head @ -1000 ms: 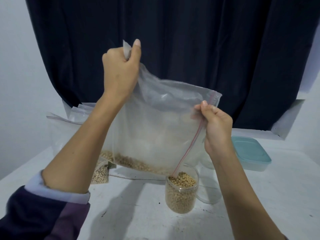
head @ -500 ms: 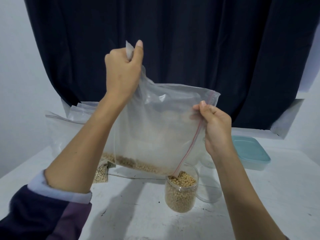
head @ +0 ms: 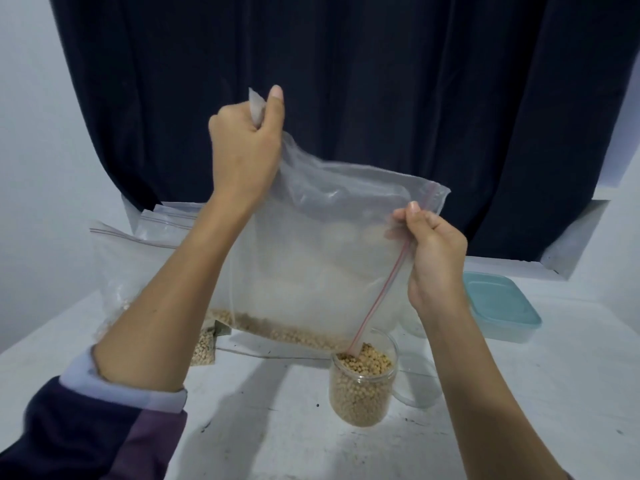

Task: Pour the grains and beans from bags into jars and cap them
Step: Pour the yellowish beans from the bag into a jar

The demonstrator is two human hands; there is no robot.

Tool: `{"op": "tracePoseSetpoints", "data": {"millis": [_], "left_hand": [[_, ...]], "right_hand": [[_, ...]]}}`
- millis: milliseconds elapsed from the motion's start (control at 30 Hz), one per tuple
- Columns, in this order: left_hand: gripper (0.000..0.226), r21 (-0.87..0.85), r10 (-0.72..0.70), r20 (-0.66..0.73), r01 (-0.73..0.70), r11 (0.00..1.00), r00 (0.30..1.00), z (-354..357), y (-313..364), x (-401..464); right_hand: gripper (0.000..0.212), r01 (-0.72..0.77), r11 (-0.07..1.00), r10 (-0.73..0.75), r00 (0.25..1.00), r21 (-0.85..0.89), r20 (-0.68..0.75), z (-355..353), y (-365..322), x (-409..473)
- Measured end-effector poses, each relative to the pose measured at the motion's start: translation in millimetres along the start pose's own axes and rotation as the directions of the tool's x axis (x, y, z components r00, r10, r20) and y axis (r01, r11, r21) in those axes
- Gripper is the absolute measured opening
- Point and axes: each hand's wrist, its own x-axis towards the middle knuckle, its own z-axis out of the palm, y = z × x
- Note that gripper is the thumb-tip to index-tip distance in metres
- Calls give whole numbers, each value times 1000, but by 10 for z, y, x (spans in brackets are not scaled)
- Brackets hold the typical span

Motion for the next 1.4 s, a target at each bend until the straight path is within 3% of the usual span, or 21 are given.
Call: {"op": "tracePoseSetpoints", "data": {"millis": [133,233,333,433,533,633,733,833,1133,1233,1333,1400], "left_hand": [[59,-6,3,10,-3,1000,1000,-13,13,15],[58,-3,-3,16,3,1000,1000,-1,28,22],[59,-12,-7,16,7,1000,1000,8,32,21],[59,0,3,20,-3,1000,1000,20,38,9],[58,2,1,23,-1,1000,1000,12,34,18],[58,-3,7,31,-7,1000,999,20,39,13],[59,-4,5,27,-5,1000,1000,28,38,11],[59,5,3,29,-3,1000,1000,36,38,11],[60,7,2,28,-2,1000,1000,55,55,-19],[60,6,4,35,-4,1000,999,62,63,-24],[59,8,4,33,-4,1000,999,69,67,-21],[59,12,4,37,-4,1000,999,73,73,-17]], "right_hand": [[24,-6,1000,6,999,-13,42,1,-13,-3],[24,-2,1000,2,1000,-11,-15,1,-9,10],[23,-17,1000,18,999,-10,45,15,-1,-4],[25,0,1000,0,1000,-1,-21,0,-2,5],[24,-8,1000,8,999,0,39,7,-7,-1],[26,17,1000,-17,1000,6,-15,-16,10,17],[26,1,1000,-1,1000,1,28,-10,8,26],[26,10,1000,-10,1000,6,-28,-24,21,35],[26,-1,1000,1,1000,-13,10,-35,26,29],[26,17,1000,-17,999,16,-37,-55,31,49],[25,5,1000,-5,1000,7,20,-42,43,41],[26,10,1000,-10,1000,16,-25,-57,53,43]]}}
